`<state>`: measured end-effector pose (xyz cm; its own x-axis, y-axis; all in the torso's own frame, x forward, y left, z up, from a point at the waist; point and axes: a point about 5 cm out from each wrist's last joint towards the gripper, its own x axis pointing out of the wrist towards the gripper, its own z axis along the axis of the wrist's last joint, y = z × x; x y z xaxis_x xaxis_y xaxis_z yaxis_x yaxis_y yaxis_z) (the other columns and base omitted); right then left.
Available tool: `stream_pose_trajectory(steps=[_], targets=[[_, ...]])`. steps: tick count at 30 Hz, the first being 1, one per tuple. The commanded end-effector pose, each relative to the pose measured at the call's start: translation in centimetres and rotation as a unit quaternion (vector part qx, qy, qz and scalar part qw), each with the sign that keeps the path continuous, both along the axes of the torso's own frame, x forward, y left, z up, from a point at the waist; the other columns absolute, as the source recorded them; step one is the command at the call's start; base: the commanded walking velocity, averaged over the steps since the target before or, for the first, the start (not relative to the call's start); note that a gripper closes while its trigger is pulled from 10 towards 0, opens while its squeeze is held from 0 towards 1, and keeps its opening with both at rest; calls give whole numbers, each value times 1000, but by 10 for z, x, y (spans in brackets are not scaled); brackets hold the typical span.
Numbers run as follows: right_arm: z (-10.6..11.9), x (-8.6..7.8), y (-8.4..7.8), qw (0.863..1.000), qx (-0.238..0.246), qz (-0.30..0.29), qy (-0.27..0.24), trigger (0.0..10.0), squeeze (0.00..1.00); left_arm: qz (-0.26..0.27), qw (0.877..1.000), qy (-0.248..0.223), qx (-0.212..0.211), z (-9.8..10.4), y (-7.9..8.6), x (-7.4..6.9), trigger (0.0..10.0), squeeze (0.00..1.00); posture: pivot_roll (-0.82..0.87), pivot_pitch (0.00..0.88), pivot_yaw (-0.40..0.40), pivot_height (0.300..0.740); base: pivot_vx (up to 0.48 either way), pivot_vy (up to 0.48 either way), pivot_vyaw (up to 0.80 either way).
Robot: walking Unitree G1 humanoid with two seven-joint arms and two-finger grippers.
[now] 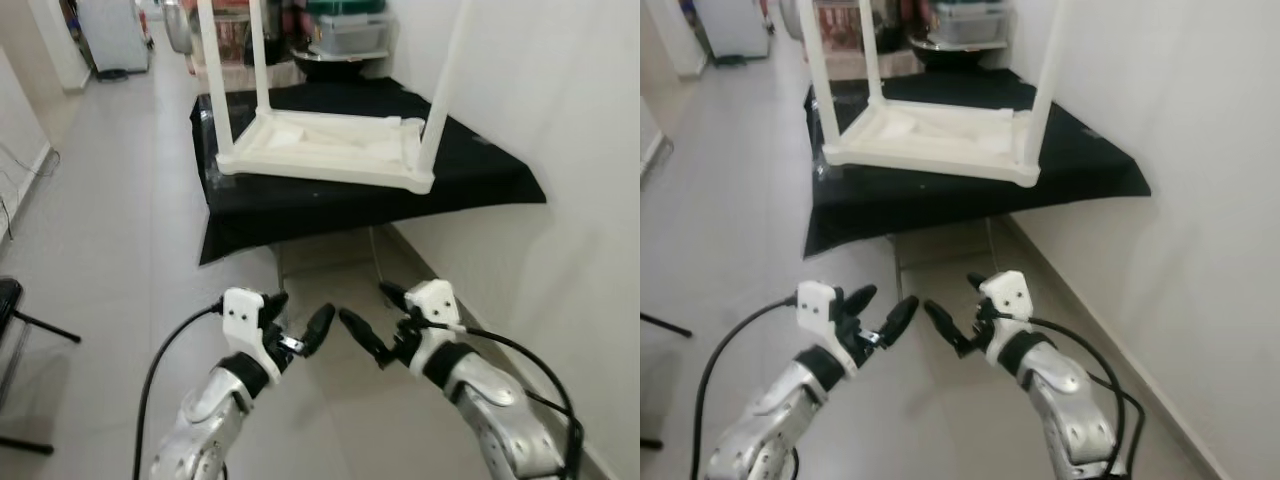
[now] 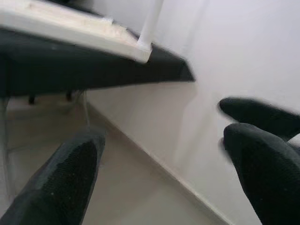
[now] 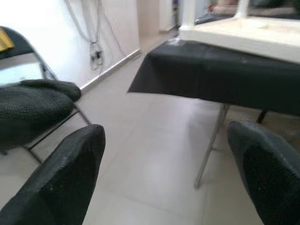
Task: Building children table
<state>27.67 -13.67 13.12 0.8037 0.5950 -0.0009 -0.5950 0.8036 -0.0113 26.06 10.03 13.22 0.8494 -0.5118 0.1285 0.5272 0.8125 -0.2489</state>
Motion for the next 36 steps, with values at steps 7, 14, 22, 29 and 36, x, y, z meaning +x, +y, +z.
stream_pose_trajectory(steps=[7,14,22,29,36], targets=[[4,12,-25,992,-6,-125,-15,10000,0,116,993,14,-11,1,26,7,10000,0,20,68,-49,740,0,-63,0],[-7,6,-55,964,-28,-265,4,10000,0,242,965,80,56,-27,62,-9,10000,0,24,63,-48,740,0,0,0],[-16,-2,-45,973,-62,-224,-8,10000,0,222,970,67,69,-30,55,-15,10000,0,28,34,-39,740,230,0,180],[-16,0,-40,976,-49,-210,-8,10000,0,226,968,70,78,-31,57,-13,10000,0,39,25,-35,740,480,0,397],[-17,-1,-39,977,-45,-211,-4,10000,0,219,970,62,84,-29,57,-12,10000,0,36,36,-30,740,480,0,320]])
